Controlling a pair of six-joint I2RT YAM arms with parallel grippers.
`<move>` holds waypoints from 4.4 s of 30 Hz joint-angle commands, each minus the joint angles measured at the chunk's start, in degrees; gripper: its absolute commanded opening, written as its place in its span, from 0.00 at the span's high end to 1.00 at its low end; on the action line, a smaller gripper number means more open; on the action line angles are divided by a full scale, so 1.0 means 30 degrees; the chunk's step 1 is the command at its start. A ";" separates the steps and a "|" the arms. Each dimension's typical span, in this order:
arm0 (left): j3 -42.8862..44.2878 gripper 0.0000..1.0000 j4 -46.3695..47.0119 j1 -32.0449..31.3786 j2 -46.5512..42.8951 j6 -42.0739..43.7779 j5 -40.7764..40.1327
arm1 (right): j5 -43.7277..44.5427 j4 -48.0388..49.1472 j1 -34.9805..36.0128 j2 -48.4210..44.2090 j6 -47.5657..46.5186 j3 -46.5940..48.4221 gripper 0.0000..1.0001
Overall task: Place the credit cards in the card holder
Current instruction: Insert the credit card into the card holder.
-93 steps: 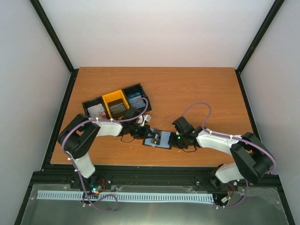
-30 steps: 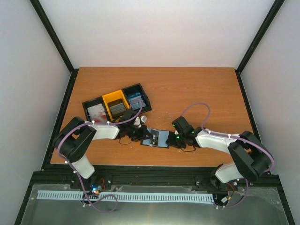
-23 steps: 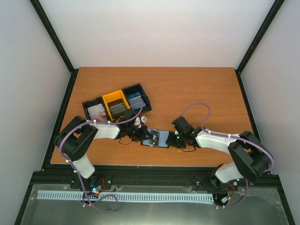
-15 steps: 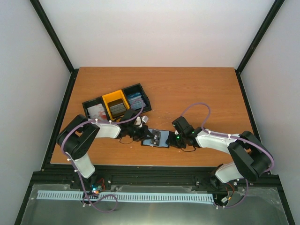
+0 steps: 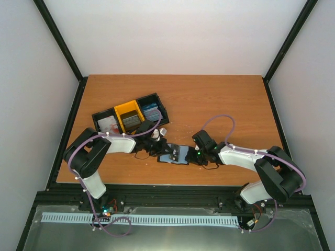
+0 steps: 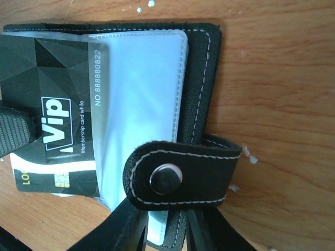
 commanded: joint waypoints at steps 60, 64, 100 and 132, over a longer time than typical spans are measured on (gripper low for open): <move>0.2264 0.51 -0.5922 -0.1057 -0.1395 0.3105 -0.4847 | -0.0504 -0.0055 0.0184 0.0362 -0.0117 -0.1102 0.78; 0.2464 0.50 -0.6549 -0.1057 -0.1100 0.3200 -0.5175 | -0.0505 0.0029 0.0184 0.0392 -0.0071 -0.1086 0.78; 0.3822 0.70 -0.4992 -0.1793 0.1266 0.4203 -0.2347 | -0.0617 0.0203 0.0184 0.0538 -0.0075 -0.1087 0.78; 0.1419 0.32 -0.6415 0.0521 -0.6347 0.4432 -0.6444 | 0.6133 -0.8400 0.0808 -0.3373 -0.0184 0.3979 0.68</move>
